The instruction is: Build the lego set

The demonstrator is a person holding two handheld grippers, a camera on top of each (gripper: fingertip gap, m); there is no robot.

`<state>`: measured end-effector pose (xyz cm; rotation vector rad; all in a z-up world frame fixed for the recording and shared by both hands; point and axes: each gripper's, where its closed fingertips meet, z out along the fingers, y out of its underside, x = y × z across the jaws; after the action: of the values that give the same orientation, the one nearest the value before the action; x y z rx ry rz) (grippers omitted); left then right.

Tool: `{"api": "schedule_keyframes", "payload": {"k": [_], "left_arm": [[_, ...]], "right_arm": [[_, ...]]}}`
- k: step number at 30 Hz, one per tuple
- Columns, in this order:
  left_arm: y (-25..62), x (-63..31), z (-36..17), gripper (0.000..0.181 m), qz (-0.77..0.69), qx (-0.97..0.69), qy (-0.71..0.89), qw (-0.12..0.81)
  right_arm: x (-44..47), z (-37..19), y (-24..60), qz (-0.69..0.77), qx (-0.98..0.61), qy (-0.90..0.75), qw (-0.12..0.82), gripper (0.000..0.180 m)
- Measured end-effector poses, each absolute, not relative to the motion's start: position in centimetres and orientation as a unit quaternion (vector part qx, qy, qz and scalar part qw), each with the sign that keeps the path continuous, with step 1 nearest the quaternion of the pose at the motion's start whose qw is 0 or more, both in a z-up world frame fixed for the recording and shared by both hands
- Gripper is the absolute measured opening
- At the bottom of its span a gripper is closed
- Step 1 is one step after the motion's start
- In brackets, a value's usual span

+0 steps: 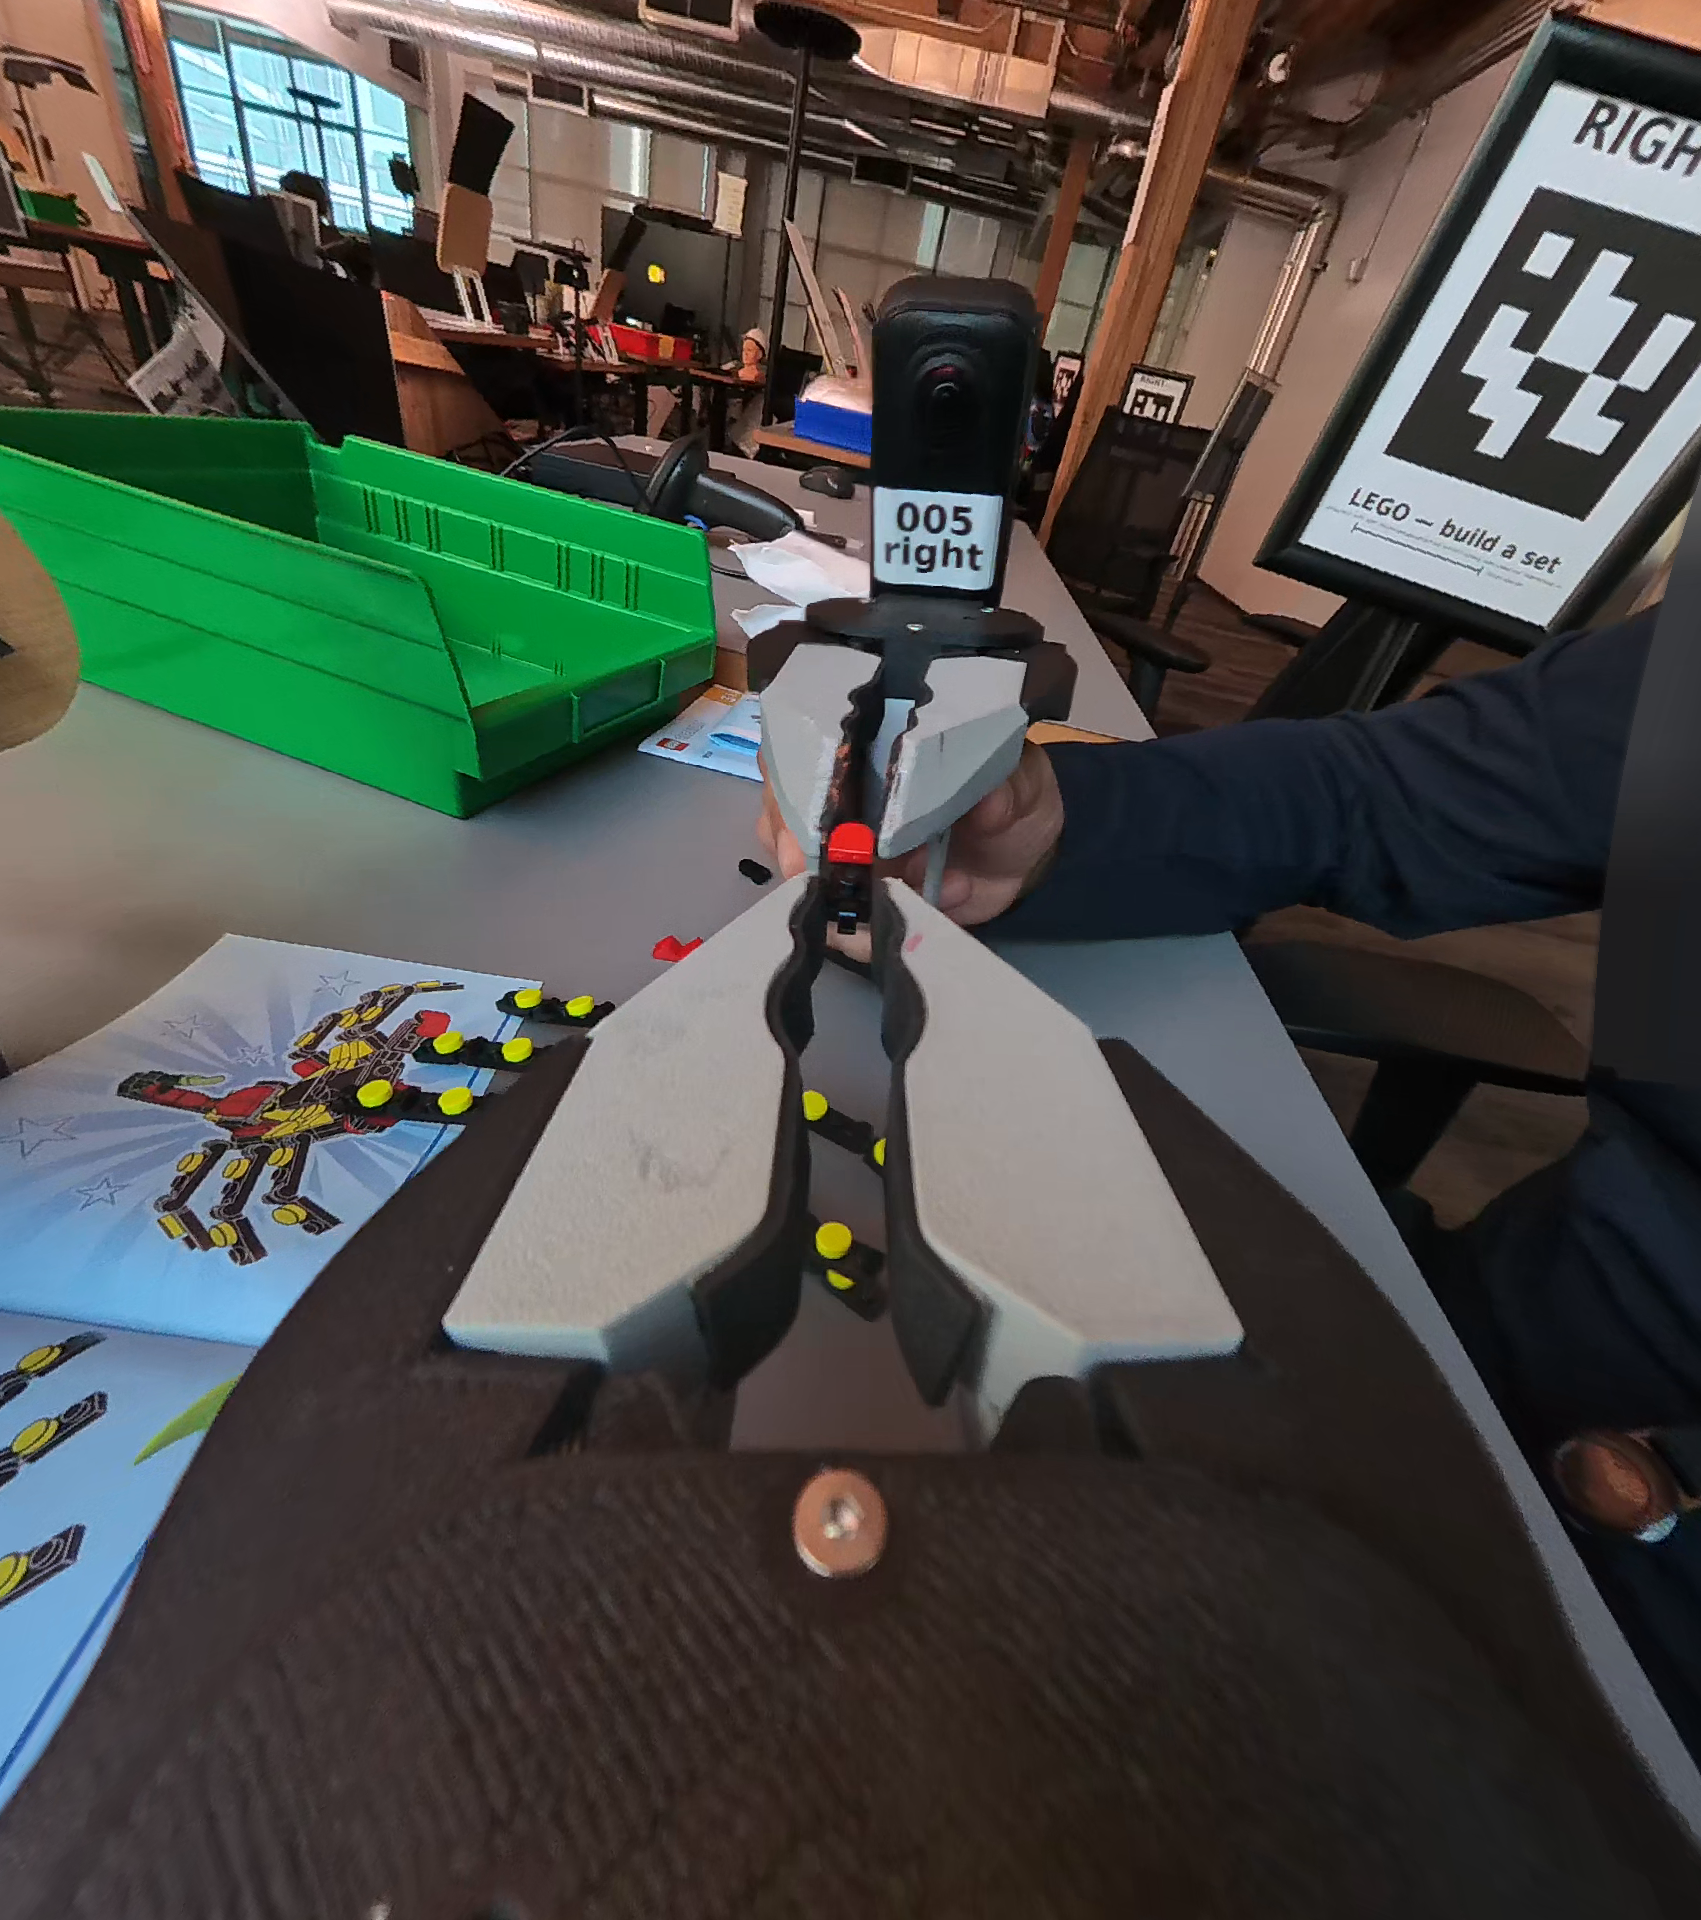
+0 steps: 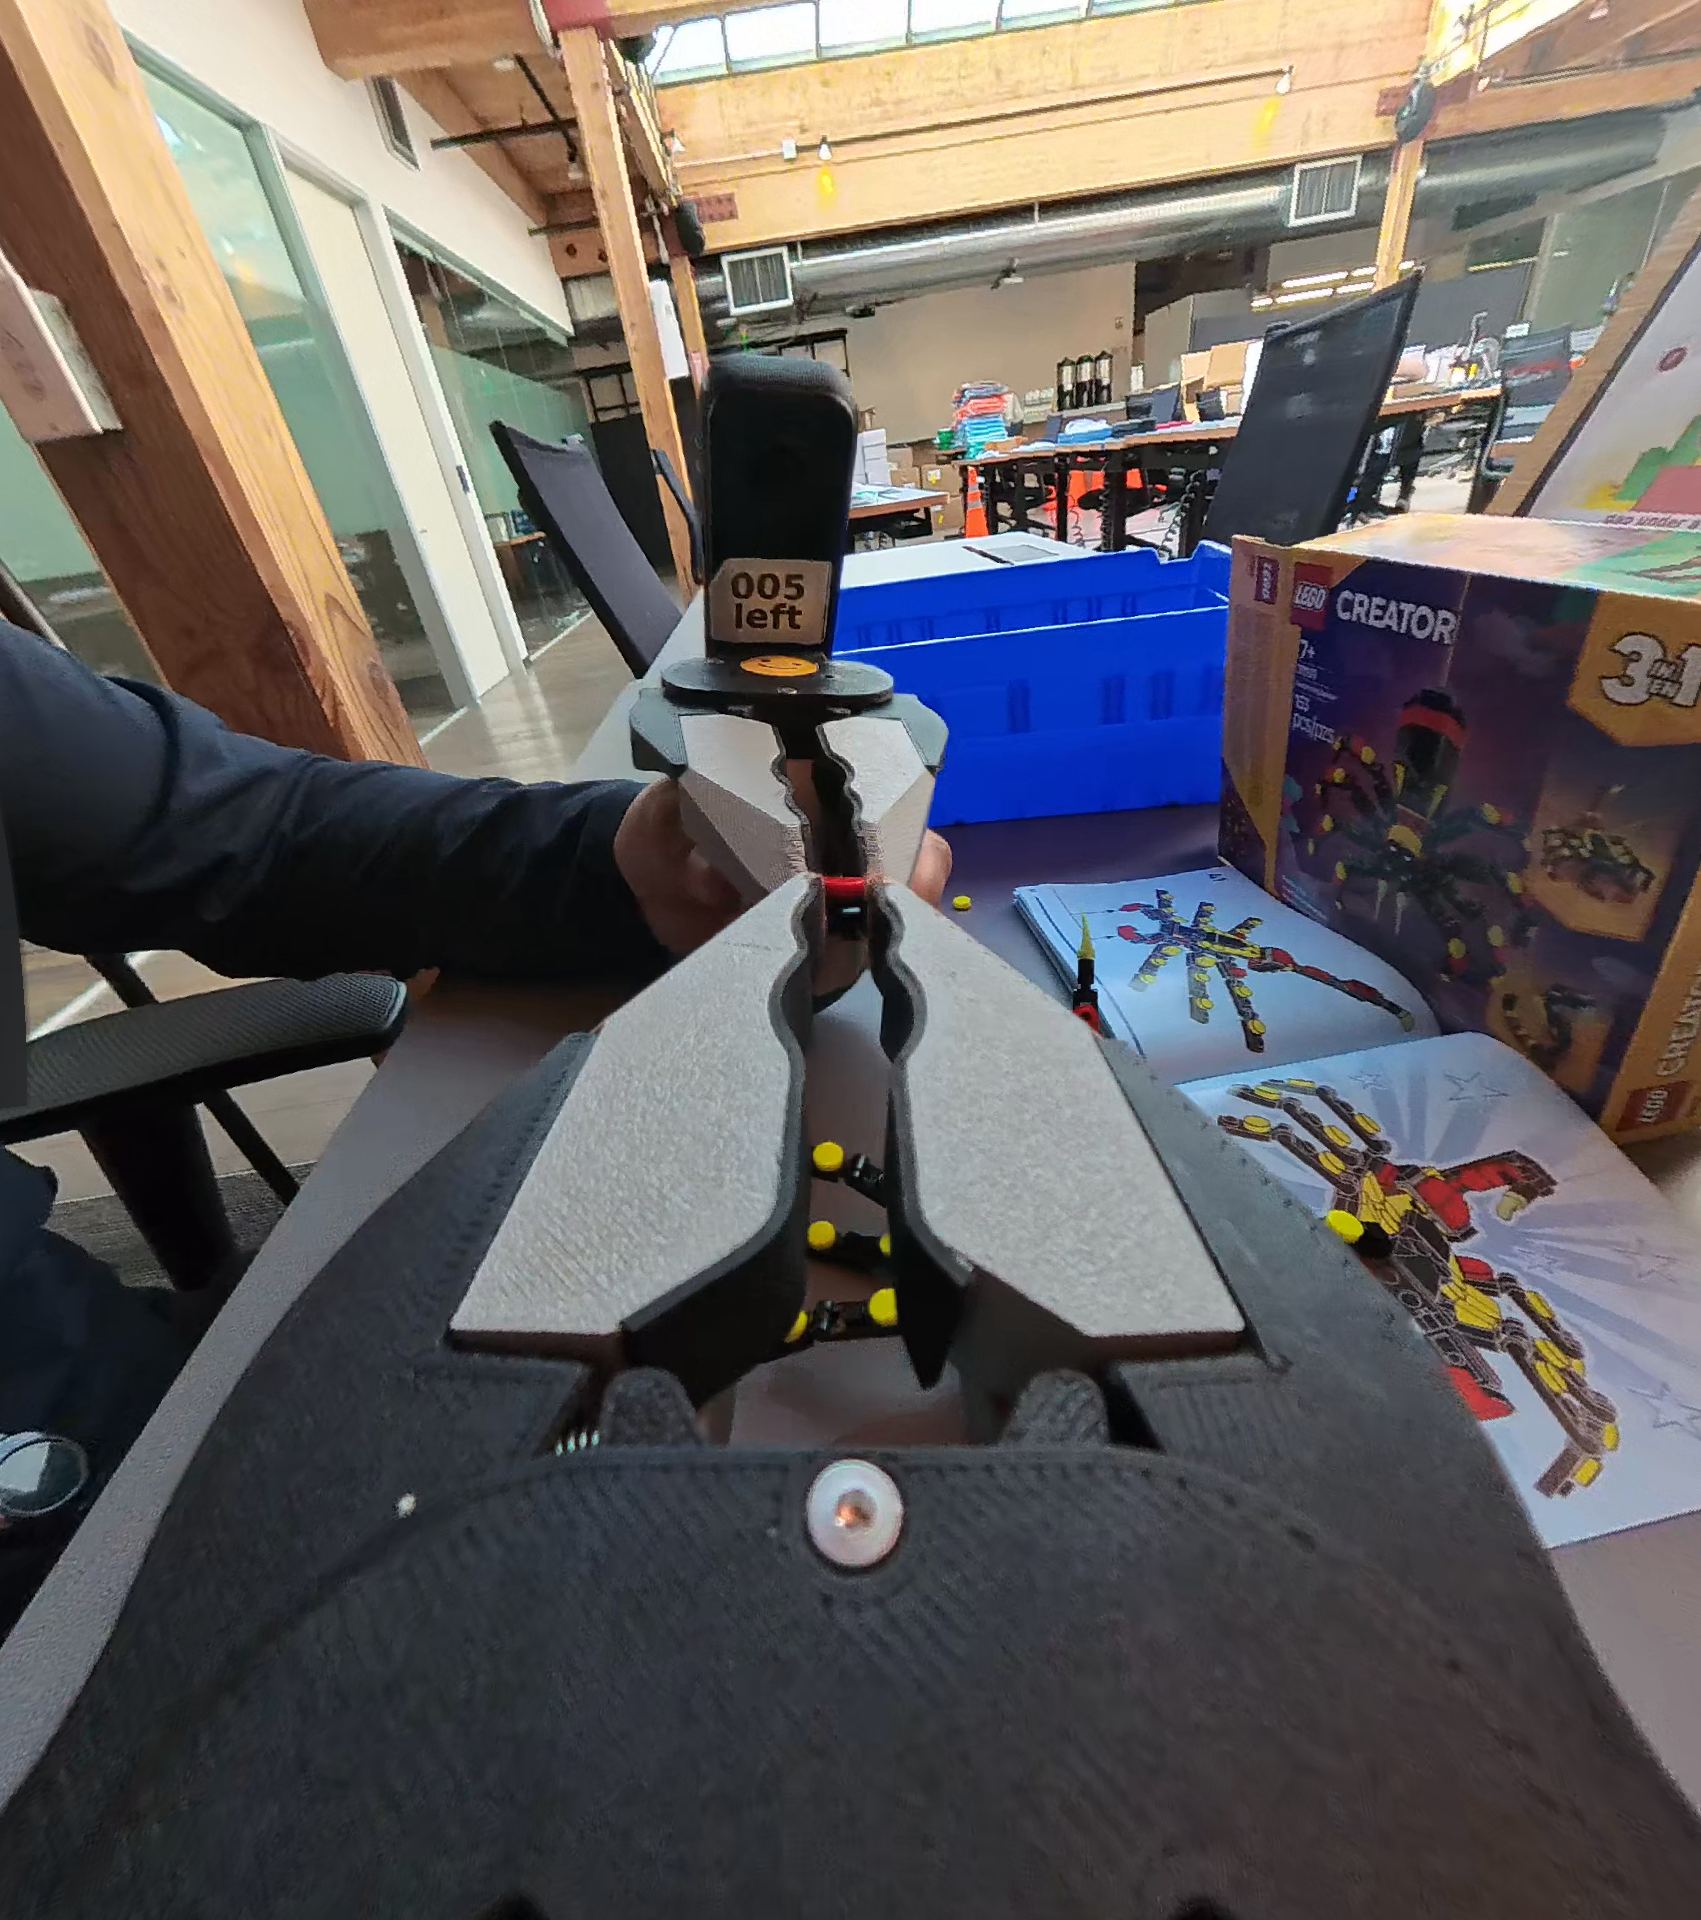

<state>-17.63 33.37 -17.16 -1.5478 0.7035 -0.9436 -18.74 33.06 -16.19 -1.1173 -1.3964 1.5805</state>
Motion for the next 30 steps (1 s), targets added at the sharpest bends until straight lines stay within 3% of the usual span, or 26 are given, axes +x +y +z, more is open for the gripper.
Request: {"api": "schedule_keyframes", "payload": {"k": [4, 11, 15, 30], "left_arm": [[33.5, -17.5, -17.1, 0.005, -0.38, -0.656, 0.302, 0.578], [34.5, -17.1, -17.8, 0.005, -0.208, -0.668, 0.341, 0.628], [34.8, -17.3, -17.7, 0.006, -0.29, -0.676, 0.302, 0.606], [34.8, -18.1, -17.9, 0.005, -0.32, -0.686, 0.283, 0.588]], "right_arm": [[-18.7, -16.1, 33.2, 0.615, -0.438, -0.541, 0.37, 0.004], [-19.5, -15.6, 32.8, 0.625, -0.437, -0.513, 0.395, 0.0], [-19.5, -15.6, 33.7, 0.614, -0.442, -0.516, 0.401, 0.0], [-18.7, -16.1, 34.2, 0.62, -0.432, -0.532, 0.382, 0.002]]}}
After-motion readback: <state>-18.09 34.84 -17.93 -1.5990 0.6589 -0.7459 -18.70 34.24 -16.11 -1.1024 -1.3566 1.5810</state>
